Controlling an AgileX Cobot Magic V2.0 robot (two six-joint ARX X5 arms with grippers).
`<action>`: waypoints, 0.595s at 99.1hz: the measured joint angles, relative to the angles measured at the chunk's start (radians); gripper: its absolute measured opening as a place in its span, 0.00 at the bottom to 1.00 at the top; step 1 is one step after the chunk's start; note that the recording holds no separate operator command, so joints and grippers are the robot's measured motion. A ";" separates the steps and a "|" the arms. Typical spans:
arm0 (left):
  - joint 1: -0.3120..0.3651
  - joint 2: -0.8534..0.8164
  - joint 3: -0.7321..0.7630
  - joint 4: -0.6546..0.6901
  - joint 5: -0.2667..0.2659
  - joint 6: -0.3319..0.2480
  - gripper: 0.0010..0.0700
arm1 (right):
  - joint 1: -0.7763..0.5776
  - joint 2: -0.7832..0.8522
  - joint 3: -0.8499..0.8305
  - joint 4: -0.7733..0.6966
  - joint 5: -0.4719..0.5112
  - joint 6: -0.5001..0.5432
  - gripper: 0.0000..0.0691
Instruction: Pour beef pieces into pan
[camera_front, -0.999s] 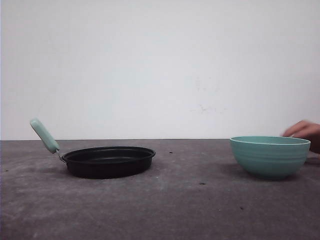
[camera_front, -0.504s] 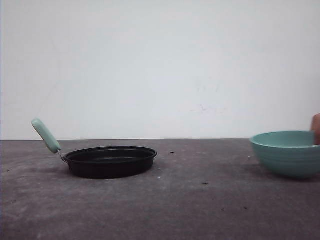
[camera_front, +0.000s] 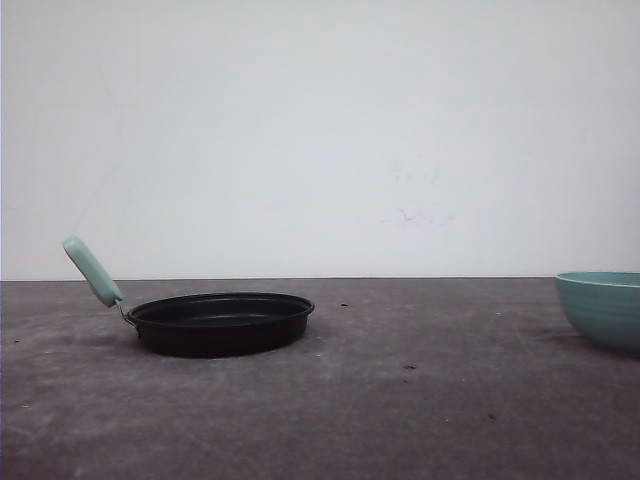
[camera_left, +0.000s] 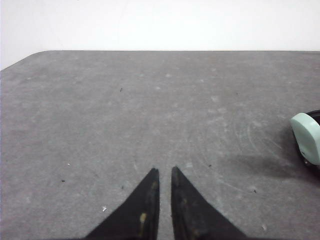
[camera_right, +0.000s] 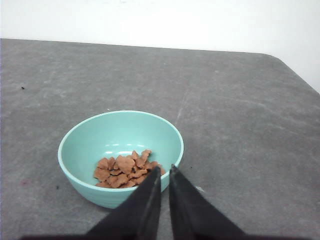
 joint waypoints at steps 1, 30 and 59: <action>0.000 0.000 0.000 0.000 0.000 0.000 0.01 | 0.000 0.000 0.000 0.000 0.000 0.000 0.04; 0.000 0.000 0.000 0.041 -0.005 -0.005 0.01 | 0.000 0.000 0.000 0.004 -0.032 0.082 0.04; 0.000 0.000 0.000 0.047 0.019 -0.252 0.01 | 0.000 0.000 0.000 0.057 -0.036 0.393 0.04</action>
